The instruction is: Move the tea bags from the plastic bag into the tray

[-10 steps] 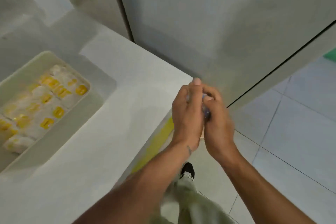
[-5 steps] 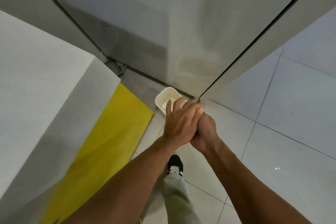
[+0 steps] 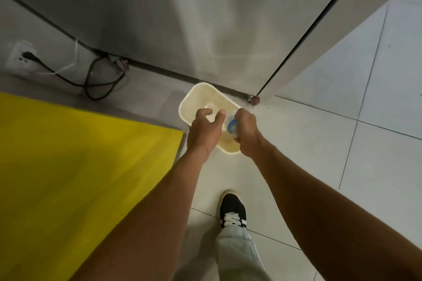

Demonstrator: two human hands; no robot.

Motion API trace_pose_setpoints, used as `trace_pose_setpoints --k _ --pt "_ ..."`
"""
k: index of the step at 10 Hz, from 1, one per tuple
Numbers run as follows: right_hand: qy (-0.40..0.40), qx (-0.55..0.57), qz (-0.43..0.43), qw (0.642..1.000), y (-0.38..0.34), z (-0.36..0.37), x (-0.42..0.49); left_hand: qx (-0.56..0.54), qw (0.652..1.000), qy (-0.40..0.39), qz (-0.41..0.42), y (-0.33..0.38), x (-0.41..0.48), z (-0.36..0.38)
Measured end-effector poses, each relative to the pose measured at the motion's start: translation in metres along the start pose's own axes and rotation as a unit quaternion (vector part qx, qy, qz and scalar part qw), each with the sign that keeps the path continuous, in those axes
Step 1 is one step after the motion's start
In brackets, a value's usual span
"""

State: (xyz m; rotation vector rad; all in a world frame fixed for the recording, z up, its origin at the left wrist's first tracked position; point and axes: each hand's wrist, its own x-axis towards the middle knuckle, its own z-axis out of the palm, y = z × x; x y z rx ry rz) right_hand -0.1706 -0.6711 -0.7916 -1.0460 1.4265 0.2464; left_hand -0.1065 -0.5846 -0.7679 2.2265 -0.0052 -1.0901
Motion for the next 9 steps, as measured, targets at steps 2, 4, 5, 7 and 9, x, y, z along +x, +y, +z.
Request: trace_pose_setpoints --k 2,4,5,7,9 --pt "-0.023 -0.079 -0.074 0.994 0.008 0.016 0.039 -0.012 0.999 -0.048 -0.006 -0.022 0.048 -0.020" --pt "0.034 -0.210 -0.168 0.962 -0.002 0.013 0.021 -0.029 0.996 -0.082 -0.035 -0.009 0.054 -0.026" --pt "0.004 -0.227 -0.209 0.951 -0.010 0.003 -0.017 -0.031 0.995 -0.093 -0.017 0.008 0.031 -0.032" --pt "-0.028 -0.260 -0.227 0.938 -0.035 -0.035 -0.113 -0.025 0.995 -0.097 0.028 0.046 -0.044 -0.071" --pt "0.014 -0.582 -0.327 0.745 -0.052 -0.063 -0.219 0.261 0.949 -0.018 0.174 0.080 -0.142 -0.124"
